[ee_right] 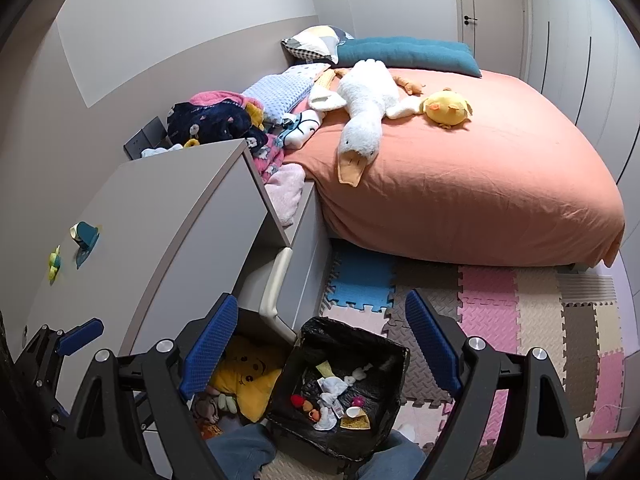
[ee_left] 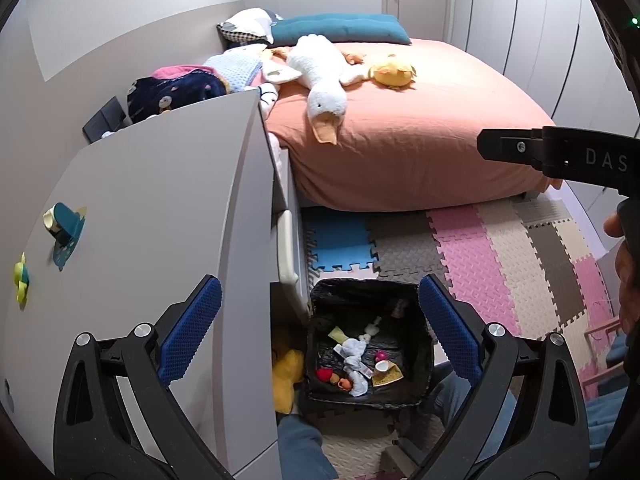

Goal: Collect trash
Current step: 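Move both tools back over the table toward the yellow-green toy and teal cup toy, then grasp the yellow-green toy with the left tool while the right tool grasps the teal cup toy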

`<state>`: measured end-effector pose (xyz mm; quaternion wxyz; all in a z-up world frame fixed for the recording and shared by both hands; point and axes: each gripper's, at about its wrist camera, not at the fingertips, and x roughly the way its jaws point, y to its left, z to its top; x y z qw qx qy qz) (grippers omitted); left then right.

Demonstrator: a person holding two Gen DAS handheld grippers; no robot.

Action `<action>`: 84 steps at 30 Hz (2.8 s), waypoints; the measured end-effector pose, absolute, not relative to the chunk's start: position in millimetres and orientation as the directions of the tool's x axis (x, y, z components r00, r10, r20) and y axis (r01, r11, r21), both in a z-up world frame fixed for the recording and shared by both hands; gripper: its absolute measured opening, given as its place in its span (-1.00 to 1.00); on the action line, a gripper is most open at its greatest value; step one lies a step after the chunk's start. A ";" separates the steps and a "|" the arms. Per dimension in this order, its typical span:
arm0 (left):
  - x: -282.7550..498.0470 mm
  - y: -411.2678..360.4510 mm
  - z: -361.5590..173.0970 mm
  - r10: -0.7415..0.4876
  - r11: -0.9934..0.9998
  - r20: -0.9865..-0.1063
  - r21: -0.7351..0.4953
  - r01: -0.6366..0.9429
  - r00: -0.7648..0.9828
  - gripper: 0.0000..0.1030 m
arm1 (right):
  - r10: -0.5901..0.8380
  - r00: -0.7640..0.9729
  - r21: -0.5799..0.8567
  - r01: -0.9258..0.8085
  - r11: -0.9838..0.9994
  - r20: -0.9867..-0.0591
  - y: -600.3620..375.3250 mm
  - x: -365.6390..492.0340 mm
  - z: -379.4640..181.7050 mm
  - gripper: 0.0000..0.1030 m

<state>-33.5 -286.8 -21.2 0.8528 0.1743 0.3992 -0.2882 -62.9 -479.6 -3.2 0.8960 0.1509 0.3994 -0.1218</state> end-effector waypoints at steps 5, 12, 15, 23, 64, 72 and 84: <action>-25.8 -275.6 -21.7 -0.341 0.791 -0.779 0.065 0.609 0.526 0.86 | -0.083 0.654 0.172 0.316 0.933 -0.752 -467.3 -52.6 -3.5 0.67; -13.0 -250.4 -22.0 -0.318 0.822 -0.778 0.059 0.567 0.542 0.86 | -0.047 0.654 0.166 0.260 0.951 -0.755 -438.3 -31.8 -5.5 0.67; -5.4 -237.0 -22.2 -0.302 0.837 -0.777 0.061 0.543 0.552 0.86 | -0.025 0.657 0.170 0.231 0.958 -0.754 -424.0 -21.9 -6.9 0.67; 12.5 -194.1 -19.6 -0.246 0.884 -0.769 0.071 0.461 0.590 0.86 | 0.049 0.685 0.203 0.146 0.968 -0.727 -383.9 0.4 -3.3 0.67; 101.1 21.2 -24.2 -0.014 0.998 -0.748 0.030 0.056 0.663 0.86 | 0.279 0.600 0.233 -0.155 0.960 -0.750 -178.2 133.2 -18.8 0.67; 128.3 46.1 -29.6 -0.005 0.999 -0.756 0.020 0.031 0.655 0.82 | 0.282 0.597 0.232 -0.162 0.959 -0.751 -150.2 163.9 -21.1 0.67; 173.5 61.9 -36.4 -0.009 1.000 -0.762 0.009 0.025 0.648 0.62 | 0.269 0.573 0.236 -0.132 0.963 -0.774 -120.0 215.1 -35.1 0.42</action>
